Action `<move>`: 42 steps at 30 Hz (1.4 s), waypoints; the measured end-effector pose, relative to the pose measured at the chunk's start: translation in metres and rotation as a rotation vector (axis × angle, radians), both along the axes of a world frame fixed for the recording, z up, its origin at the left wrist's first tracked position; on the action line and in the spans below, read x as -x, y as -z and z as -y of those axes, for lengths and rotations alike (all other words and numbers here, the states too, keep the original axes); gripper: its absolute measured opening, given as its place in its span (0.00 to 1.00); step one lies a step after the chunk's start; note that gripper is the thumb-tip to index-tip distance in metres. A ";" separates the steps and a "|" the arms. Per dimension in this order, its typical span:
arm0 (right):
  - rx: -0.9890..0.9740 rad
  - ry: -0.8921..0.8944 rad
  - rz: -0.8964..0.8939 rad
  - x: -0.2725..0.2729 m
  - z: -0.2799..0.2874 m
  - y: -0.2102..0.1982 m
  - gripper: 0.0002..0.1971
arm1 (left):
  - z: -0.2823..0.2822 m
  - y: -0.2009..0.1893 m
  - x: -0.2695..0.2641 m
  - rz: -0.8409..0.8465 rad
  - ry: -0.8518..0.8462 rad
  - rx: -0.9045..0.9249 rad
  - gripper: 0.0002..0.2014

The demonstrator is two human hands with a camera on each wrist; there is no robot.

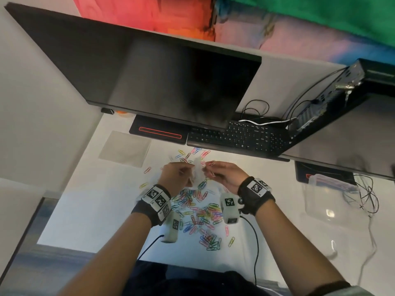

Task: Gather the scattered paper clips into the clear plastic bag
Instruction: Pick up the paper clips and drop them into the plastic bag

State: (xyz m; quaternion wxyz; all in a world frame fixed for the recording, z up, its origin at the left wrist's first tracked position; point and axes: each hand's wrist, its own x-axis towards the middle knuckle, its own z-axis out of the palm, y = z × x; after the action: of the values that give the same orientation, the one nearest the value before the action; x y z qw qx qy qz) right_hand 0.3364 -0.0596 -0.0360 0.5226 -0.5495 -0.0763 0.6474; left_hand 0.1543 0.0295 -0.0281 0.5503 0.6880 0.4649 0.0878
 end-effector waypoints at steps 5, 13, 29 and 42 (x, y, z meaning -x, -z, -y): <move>0.088 -0.123 0.435 0.027 -0.005 0.007 0.05 | 0.009 0.001 -0.007 -0.014 0.020 -0.028 0.11; 0.066 -0.331 1.014 0.036 -0.001 0.002 0.07 | 0.013 0.000 -0.009 -0.031 0.025 -0.065 0.12; 0.002 -0.030 0.654 0.006 0.000 -0.008 0.12 | 0.010 -0.002 0.005 0.017 -0.012 -0.032 0.12; -0.065 -0.876 1.408 0.008 0.075 0.059 0.25 | -0.011 -0.016 0.033 0.128 -0.233 -0.060 0.11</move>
State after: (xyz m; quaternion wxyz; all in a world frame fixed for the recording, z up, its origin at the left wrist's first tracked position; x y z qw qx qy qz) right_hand 0.3282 -0.1341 -0.0950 0.0688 -0.7312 -0.6114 0.2946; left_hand 0.1208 0.0403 -0.0119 0.5441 0.6383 0.5029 0.2087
